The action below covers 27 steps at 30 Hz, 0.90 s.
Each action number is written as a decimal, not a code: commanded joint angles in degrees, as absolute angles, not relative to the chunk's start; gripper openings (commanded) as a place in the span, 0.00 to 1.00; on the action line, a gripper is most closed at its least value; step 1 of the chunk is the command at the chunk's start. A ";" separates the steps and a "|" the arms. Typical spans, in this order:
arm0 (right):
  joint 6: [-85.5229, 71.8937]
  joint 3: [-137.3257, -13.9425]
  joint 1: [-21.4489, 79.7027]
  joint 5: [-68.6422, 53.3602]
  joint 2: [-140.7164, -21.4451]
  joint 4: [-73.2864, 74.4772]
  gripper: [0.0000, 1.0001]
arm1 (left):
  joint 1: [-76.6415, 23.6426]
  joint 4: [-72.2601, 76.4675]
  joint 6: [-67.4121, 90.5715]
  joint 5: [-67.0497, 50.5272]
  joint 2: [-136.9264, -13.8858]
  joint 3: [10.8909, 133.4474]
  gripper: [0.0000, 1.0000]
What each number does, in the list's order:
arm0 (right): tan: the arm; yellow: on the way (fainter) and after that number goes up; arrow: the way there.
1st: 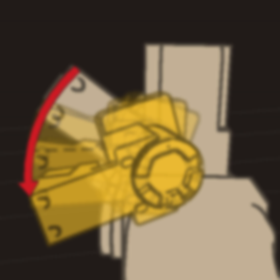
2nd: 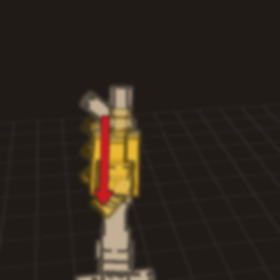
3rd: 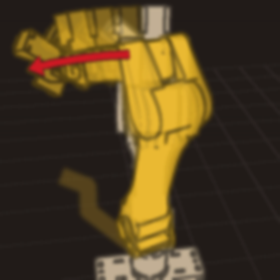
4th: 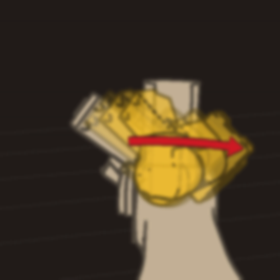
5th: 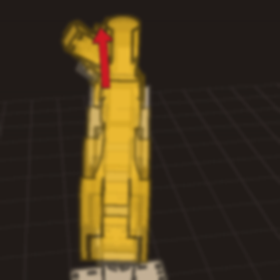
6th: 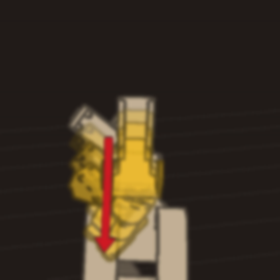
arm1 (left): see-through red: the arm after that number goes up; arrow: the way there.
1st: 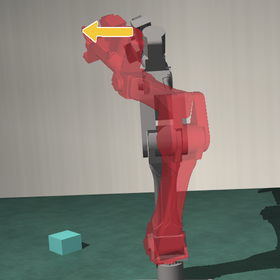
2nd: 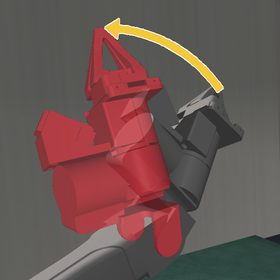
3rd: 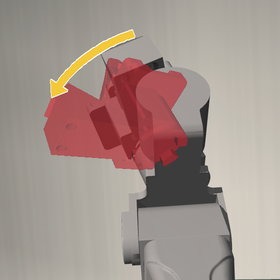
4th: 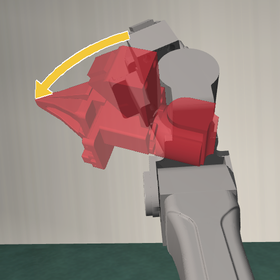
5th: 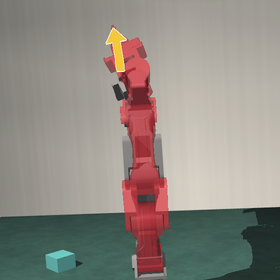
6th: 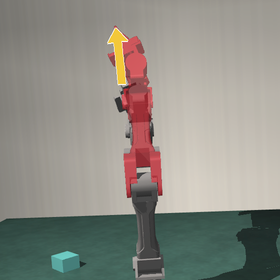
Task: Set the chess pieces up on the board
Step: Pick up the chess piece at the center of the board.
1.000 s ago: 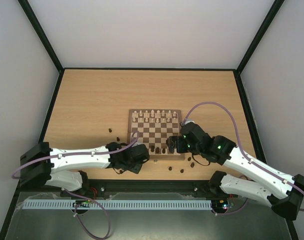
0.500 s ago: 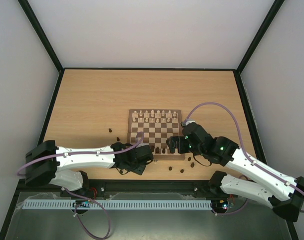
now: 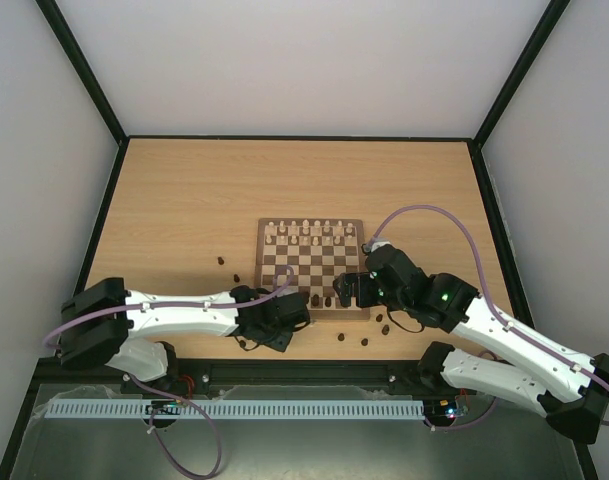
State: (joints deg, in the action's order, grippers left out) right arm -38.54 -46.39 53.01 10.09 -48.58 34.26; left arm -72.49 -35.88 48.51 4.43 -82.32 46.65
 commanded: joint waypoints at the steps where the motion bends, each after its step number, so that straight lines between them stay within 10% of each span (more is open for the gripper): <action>1: -37.56 -46.25 53.32 9.77 -48.25 33.94 1.00 | -73.12 -37.02 49.04 3.46 -83.33 46.95 0.27; 15: -37.17 -46.12 53.33 8.85 -47.50 33.74 1.00 | -72.55 -39.61 49.81 3.75 -85.37 48.40 0.02; 27: -34.70 -46.36 53.34 5.16 -45.89 32.77 1.00 | -65.29 -53.68 49.92 11.33 -88.27 65.48 0.02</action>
